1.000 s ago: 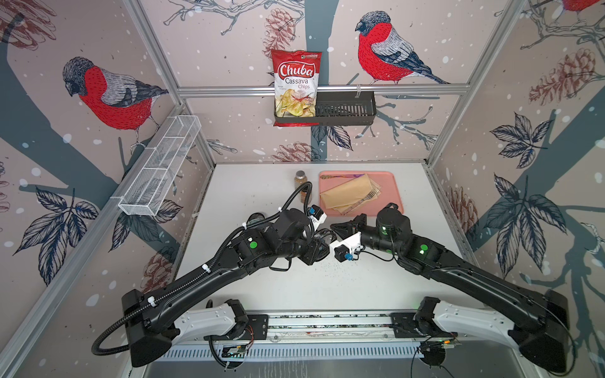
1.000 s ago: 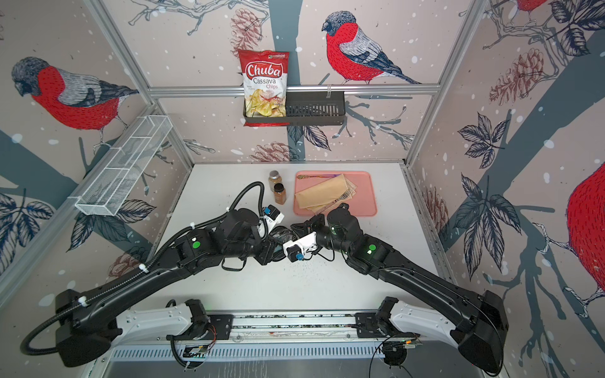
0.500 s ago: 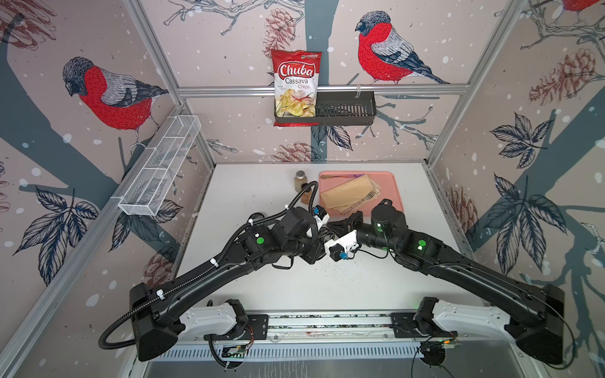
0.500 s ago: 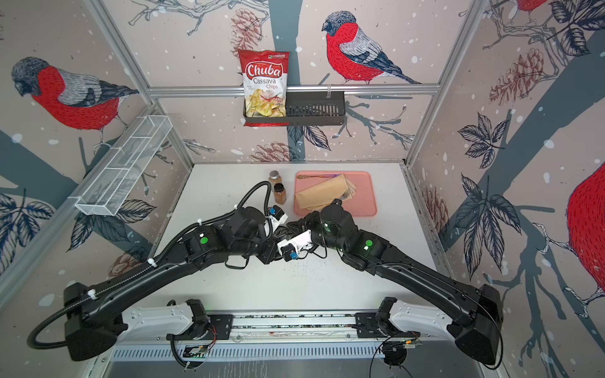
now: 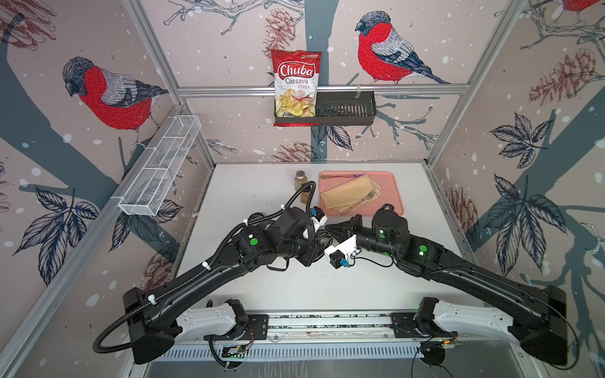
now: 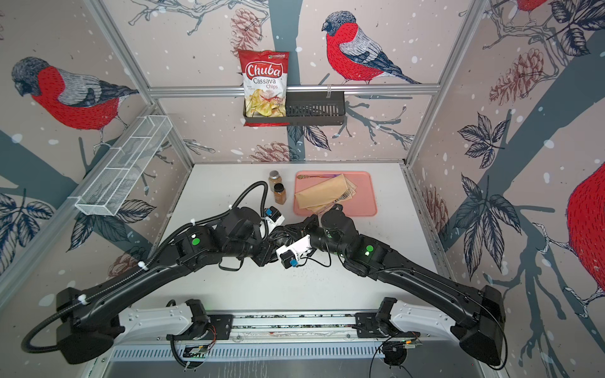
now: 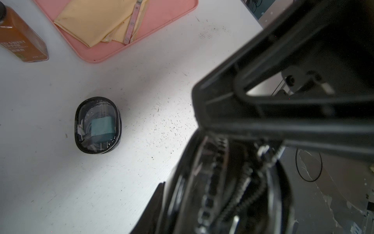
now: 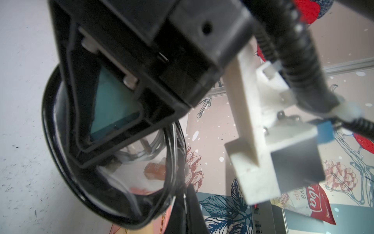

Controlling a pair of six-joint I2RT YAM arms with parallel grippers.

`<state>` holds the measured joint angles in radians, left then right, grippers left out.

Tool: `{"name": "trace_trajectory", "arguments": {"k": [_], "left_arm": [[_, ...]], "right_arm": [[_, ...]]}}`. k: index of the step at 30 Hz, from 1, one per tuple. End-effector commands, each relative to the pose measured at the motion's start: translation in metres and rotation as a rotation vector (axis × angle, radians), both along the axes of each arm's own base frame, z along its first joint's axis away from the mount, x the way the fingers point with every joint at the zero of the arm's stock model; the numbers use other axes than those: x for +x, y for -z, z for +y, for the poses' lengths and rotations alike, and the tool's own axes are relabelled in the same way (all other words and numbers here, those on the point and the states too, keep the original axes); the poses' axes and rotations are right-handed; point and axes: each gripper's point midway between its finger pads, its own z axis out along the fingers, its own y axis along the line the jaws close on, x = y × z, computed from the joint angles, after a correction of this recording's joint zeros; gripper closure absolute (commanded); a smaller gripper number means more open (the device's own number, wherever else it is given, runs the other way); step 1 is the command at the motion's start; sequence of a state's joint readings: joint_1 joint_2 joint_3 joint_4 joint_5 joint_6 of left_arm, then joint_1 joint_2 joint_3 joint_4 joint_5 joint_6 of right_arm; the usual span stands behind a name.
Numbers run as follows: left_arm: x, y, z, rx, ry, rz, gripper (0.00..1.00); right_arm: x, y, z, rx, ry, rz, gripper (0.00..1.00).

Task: Pack away charging kits
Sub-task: Zip the zipper on the storage bag.

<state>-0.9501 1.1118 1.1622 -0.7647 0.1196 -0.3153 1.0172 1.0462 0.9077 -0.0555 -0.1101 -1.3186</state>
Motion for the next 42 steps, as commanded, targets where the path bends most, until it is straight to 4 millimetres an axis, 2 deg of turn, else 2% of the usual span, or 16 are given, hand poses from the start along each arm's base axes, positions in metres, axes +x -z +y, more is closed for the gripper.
{"name": "trace_trajectory", "arguments": {"k": [1, 5, 7, 11, 15, 16, 20, 25, 30, 35, 42], "left_arm": [[0.006, -0.024, 0.011, -0.064, -0.073, -0.062, 0.93], [0.006, -0.074, 0.007, -0.276, -0.075, -0.182, 0.66], [0.006, -0.093, 0.006, -0.373, -0.077, -0.227, 0.59], [0.007, -0.116, 0.007, -0.499, -0.104, -0.25, 0.51], [0.008, -0.122, 0.0, -0.585, -0.106, -0.245, 0.41], [0.01, -0.111, -0.004, -0.578, -0.106, -0.225, 0.37], [0.014, -0.1, -0.012, -0.605, -0.115, -0.21, 0.21], [0.019, -0.104, -0.004, -0.654, -0.146, -0.278, 0.04], [0.01, -0.115, 0.001, -0.759, -0.123, -0.317, 0.04], [0.008, -0.121, 0.003, -0.886, -0.116, -0.354, 0.04], [0.005, -0.145, 0.015, -1.038, -0.097, -0.577, 0.04]], "right_arm": [[0.007, -0.026, -0.003, 0.166, 0.067, 0.062, 1.0], [-0.002, -0.031, -0.003, 0.251, 0.042, 0.125, 1.0], [-0.007, -0.034, -0.001, 0.282, 0.02, 0.158, 1.0], [-0.012, -0.037, 0.003, 0.328, 0.001, 0.224, 1.0], [-0.014, -0.043, 0.005, 0.381, -0.002, 0.271, 1.0], [-0.012, -0.048, 0.005, 0.41, 0.009, 0.287, 1.0], [-0.006, -0.066, 0.006, 0.498, 0.037, 0.347, 1.0], [0.005, -0.083, 0.003, 0.578, 0.082, 0.371, 1.0], [0.016, -0.099, -0.002, 0.662, 0.12, 0.372, 1.0], [0.017, -0.121, -0.011, 0.818, 0.11, 0.389, 1.0], [0.017, -0.142, -0.009, 0.924, 0.07, 0.428, 1.0]]}}
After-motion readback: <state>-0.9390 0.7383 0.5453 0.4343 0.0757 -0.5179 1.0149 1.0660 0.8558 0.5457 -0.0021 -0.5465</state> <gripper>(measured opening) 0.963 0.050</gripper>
